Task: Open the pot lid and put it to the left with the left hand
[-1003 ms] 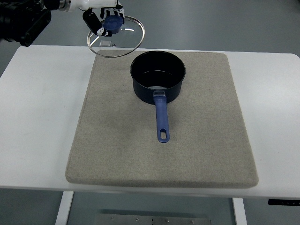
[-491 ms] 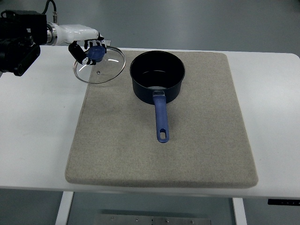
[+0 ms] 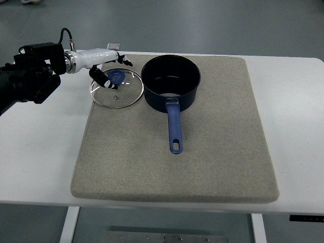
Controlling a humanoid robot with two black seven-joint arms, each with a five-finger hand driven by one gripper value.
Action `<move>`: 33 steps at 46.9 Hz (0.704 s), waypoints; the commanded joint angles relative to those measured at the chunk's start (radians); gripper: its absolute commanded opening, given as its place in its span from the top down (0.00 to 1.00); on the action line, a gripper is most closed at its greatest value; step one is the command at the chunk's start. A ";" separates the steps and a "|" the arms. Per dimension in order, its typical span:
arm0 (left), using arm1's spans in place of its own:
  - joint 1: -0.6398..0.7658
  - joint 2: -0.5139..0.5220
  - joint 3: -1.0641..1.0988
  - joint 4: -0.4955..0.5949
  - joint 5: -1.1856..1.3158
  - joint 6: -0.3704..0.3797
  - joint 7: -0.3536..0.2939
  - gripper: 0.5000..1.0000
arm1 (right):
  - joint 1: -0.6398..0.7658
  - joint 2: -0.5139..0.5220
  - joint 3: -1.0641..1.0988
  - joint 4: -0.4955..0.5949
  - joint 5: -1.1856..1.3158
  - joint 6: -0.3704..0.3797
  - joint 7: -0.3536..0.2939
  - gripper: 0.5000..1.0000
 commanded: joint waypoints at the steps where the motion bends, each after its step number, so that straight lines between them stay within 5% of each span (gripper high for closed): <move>1: 0.001 0.001 -0.002 0.000 -0.125 -0.006 0.000 0.21 | 0.000 0.000 0.000 0.000 0.000 0.000 0.000 0.17; 6: 0.003 0.010 -0.003 0.005 -0.301 -0.006 0.000 0.02 | 0.000 0.000 0.000 0.000 0.000 0.000 0.000 0.17; 27: 0.073 0.013 -0.131 0.008 -0.811 -0.025 0.000 0.02 | 0.000 0.000 0.000 0.000 0.000 0.000 0.000 0.17; 33: 0.108 0.013 -0.290 0.006 -0.903 -0.116 0.000 0.02 | 0.000 0.000 0.000 0.000 0.000 0.000 0.000 0.17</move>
